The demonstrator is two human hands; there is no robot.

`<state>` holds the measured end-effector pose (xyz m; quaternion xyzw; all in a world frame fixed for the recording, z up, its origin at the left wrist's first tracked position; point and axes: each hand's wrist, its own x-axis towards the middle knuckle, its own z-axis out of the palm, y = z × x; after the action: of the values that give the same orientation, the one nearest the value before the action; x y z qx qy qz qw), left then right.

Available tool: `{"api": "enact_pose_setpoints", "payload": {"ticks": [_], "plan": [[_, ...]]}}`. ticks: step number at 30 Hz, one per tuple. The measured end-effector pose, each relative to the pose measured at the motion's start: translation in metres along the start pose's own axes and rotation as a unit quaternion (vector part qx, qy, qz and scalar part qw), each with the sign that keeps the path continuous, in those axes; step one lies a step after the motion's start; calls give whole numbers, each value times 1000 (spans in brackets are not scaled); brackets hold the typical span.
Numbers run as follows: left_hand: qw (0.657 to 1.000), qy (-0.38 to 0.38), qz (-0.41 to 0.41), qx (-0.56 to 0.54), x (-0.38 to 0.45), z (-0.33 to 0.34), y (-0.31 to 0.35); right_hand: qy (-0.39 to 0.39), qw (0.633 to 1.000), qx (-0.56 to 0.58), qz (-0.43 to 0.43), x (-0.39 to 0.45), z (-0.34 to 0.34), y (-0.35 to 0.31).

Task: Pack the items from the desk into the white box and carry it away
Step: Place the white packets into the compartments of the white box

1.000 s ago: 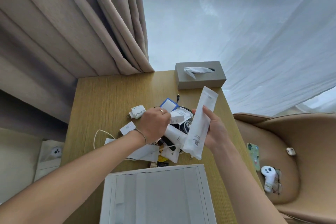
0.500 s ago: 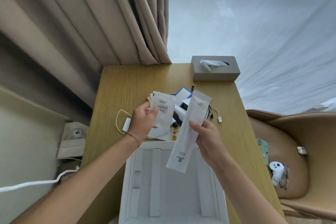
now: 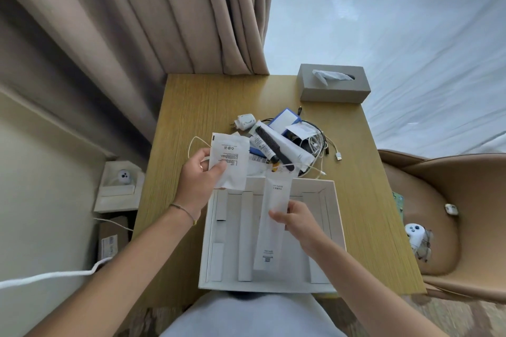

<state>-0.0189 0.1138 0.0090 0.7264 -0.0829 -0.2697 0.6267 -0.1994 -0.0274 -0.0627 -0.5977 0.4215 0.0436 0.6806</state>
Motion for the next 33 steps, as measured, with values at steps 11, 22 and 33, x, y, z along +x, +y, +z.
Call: {"api": "enact_pose_setpoints", "payload": {"ticks": [11,22,33], "plan": [[1000,6,-16,8,-27,-21,-11,-3,993,-70,97,22,17,31],[999,-19,-43,4,-45,-8,-18,39,964,-240,104,36,20,52],[976,-155,-74,131,-51,28,-39,59,862,-502,36,23,-1,0]]}}
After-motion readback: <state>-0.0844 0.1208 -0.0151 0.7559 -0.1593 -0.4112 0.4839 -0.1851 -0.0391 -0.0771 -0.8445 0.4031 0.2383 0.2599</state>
